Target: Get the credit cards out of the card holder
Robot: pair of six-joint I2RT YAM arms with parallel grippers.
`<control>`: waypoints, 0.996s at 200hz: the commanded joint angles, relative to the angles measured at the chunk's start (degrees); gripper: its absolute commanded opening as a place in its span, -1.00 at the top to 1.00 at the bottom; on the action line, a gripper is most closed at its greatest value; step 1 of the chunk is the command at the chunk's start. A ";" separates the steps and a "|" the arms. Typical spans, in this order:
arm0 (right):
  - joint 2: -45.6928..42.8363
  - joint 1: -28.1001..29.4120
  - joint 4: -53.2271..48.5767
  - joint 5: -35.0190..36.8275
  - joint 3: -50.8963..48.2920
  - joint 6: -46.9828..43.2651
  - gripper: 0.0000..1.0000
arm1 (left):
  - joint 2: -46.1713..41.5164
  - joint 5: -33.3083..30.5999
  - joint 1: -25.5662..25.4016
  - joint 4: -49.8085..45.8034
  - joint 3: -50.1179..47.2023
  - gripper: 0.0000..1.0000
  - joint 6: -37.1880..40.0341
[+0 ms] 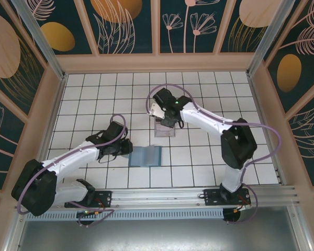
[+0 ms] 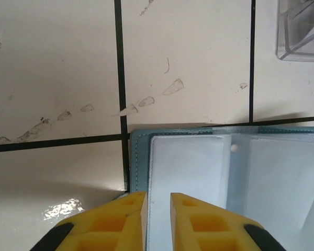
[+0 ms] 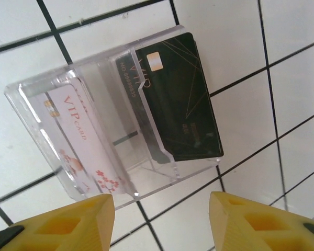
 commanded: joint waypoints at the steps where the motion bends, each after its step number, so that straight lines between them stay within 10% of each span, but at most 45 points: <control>1: -6.12 -1.59 7.10 -5.44 -5.70 11.41 -0.03 | -0.11 -1.68 0.22 -1.90 1.87 0.56 1.23; 50: -18.35 -6.92 21.61 -2.28 -21.47 23.69 -0.10 | 0.57 -8.86 1.19 -0.61 4.01 0.25 2.45; 95: -27.20 -18.18 40.42 0.19 -37.59 31.47 -0.98 | 3.57 -25.28 3.77 1.45 8.65 -0.96 7.50; 152: -27.35 -30.23 63.19 2.13 -51.09 34.76 -0.98 | 7.22 -41.34 12.37 13.71 8.49 -0.97 14.91; 199: -24.36 -39.46 88.84 -0.08 -62.41 38.51 -0.98 | 5.51 -37.38 23.92 33.80 -0.28 -0.97 23.16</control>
